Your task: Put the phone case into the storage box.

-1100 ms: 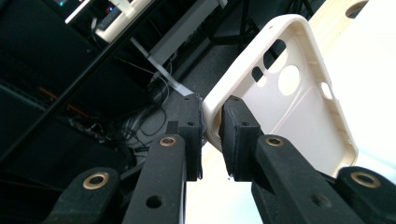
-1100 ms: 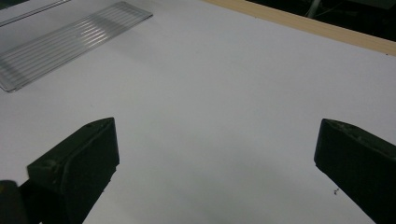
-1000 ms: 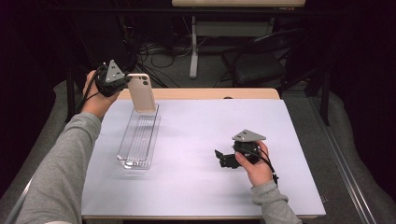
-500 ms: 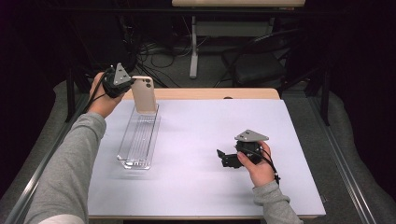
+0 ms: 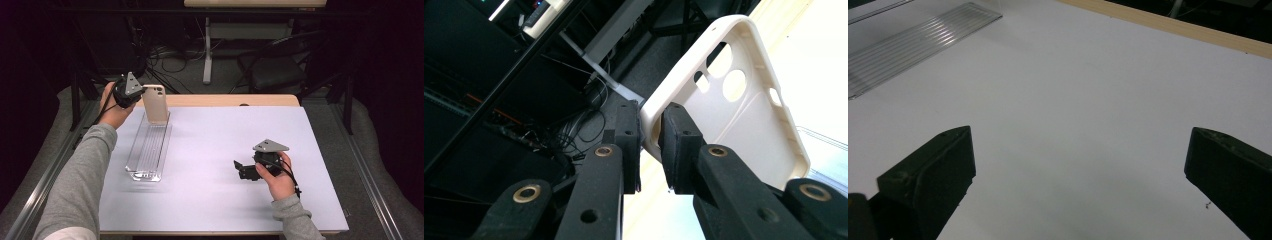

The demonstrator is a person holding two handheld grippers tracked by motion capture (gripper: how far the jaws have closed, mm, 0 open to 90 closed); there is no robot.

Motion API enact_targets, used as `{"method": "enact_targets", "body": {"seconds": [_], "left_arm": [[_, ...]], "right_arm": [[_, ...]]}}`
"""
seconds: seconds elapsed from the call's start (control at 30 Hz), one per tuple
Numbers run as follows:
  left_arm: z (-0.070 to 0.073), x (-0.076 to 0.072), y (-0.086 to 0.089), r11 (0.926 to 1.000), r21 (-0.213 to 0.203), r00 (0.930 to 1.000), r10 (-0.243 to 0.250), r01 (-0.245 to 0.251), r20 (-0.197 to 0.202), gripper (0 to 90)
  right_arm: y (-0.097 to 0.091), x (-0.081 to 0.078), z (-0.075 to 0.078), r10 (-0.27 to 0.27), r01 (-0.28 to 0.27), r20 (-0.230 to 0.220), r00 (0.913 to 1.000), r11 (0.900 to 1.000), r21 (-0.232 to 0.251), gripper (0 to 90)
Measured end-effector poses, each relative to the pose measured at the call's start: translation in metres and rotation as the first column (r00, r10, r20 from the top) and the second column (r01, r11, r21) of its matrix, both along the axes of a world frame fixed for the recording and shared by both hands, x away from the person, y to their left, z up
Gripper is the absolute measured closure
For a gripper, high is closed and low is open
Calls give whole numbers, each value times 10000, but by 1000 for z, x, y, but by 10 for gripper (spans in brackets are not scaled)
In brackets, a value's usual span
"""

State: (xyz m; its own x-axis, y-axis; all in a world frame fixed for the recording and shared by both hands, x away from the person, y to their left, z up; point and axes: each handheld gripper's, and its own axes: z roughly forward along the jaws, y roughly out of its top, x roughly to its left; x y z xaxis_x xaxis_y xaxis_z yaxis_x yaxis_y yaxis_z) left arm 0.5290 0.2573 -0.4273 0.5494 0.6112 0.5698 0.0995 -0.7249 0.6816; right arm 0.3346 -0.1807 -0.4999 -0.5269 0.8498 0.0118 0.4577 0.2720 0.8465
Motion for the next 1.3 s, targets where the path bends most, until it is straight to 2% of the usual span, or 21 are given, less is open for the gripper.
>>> {"method": "enact_targets", "body": {"seconds": [0.27,0.43,1.07,1.3], "left_arm": [[-10,0,-1,9999,-130,10000,38,-38,3,791],[-14,0,-1,10000,-68,10000,67,-68,-57,791],[-17,0,-5,9999,135,10000,74,-75,51,791],[-20,-1,-2,9999,19,9999,113,-114,107,790]], "right_arm": [[0,0,-1,13,-13,-30,10000,10000,-1,0],[0,0,-1,18,-18,-39,10000,10000,-13,0],[0,0,-3,100,-101,-89,9999,9999,-113,0],[1,0,-3,124,-126,-136,9998,9998,-158,0]]}}
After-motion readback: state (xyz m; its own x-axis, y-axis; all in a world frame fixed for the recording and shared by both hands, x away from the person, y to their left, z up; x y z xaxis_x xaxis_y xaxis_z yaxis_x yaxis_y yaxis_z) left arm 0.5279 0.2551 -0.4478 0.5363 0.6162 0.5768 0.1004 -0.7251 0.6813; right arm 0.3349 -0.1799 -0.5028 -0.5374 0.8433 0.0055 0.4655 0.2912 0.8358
